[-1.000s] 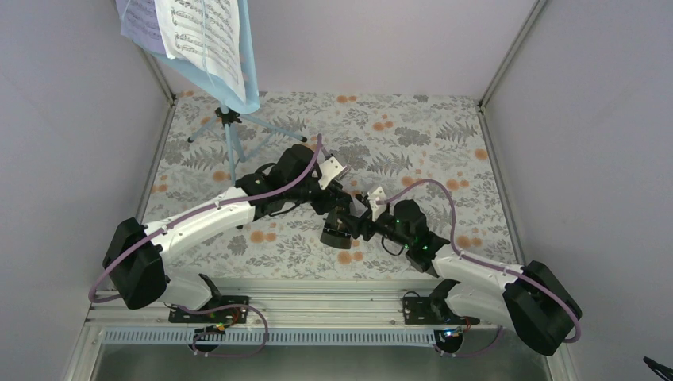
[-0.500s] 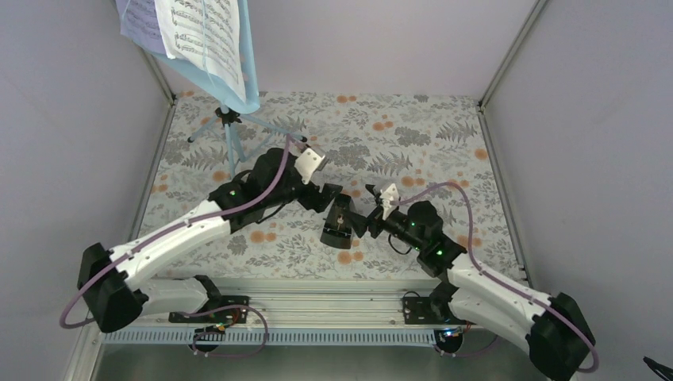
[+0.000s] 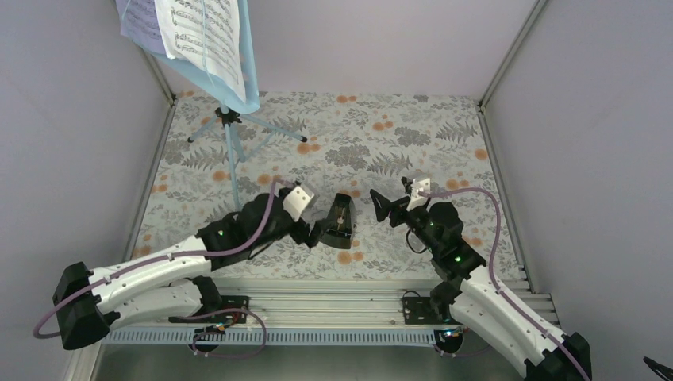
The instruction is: Pack up the instrument practice props
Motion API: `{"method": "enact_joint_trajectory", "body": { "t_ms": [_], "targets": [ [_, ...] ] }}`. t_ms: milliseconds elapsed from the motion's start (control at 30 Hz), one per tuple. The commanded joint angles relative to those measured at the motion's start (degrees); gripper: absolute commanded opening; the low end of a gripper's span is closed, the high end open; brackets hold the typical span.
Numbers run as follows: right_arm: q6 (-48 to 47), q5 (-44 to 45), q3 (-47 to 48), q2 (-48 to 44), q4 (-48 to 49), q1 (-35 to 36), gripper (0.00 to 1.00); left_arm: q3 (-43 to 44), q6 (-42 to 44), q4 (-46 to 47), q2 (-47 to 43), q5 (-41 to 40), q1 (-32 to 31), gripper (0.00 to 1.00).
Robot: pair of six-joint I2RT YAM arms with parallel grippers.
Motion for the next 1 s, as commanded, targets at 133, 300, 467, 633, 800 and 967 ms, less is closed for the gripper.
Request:
{"method": "enact_joint_trajectory", "body": {
  "t_ms": [133,300,467,633,800,967],
  "targets": [
    [6.16,1.82,-1.83,-0.45,-0.15,-2.25,1.00,-9.03,-8.43,13.58,2.79,-6.14,-4.48,1.00],
    [7.27,1.28,-2.50,-0.50,0.55,-2.47,1.00,-8.82,-8.13,18.81,8.46,-4.31,-5.01,1.00],
    [8.23,0.36,-3.24,-0.50,1.38,-2.58,1.00,-7.10,-6.97,19.19,12.98,-5.54,-5.05,1.00],
    [8.59,0.18,-3.69,-0.42,2.33,-2.61,1.00,-5.54,-7.02,20.17,16.70,-5.90,-5.10,1.00],
    [8.54,0.38,-3.61,-0.42,2.17,-2.69,1.00,-4.59,-7.05,20.50,18.78,-7.95,-5.05,1.00],
    [8.44,0.69,-3.82,-0.63,1.90,-2.72,1.00,-4.05,-7.30,19.45,20.19,-9.36,-5.06,0.96]
  ]
}}
